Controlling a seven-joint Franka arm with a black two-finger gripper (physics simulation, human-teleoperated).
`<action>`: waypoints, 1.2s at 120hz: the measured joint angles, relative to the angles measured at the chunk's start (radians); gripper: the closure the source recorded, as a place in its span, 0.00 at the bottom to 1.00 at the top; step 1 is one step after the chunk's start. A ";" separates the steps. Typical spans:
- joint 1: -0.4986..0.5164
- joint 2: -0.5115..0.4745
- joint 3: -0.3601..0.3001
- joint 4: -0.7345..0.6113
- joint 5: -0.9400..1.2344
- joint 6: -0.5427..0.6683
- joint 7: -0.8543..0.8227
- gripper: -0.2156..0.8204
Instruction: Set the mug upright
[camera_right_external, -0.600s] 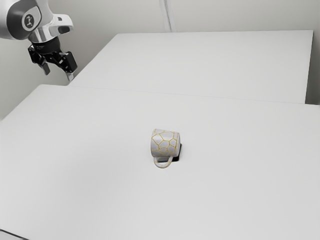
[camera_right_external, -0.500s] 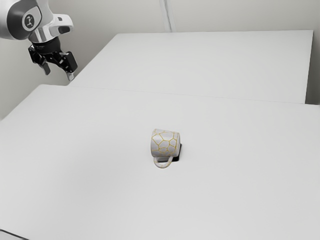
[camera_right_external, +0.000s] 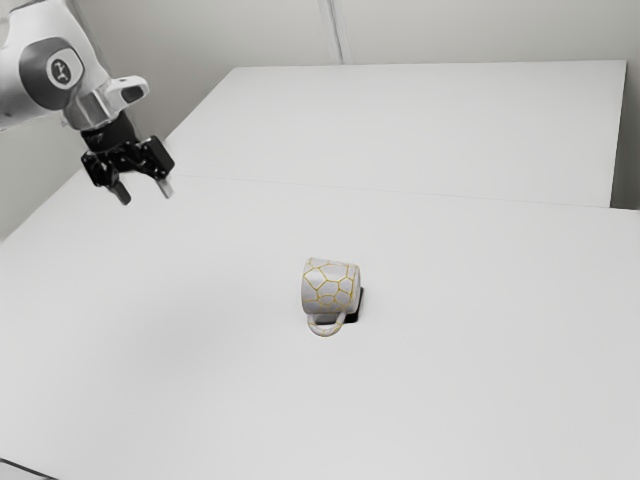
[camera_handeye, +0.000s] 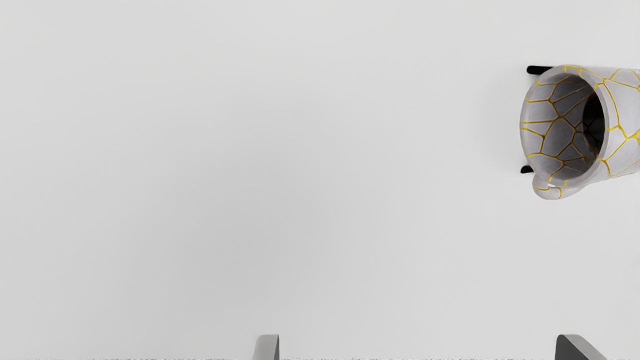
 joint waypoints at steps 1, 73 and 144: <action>0.004 0.003 0.000 -0.004 -0.010 0.000 0.000 0.21; 0.023 0.299 0.000 -0.073 -0.502 0.063 -0.009 0.21; -0.055 0.401 -0.029 -0.121 -0.799 0.186 -0.013 0.21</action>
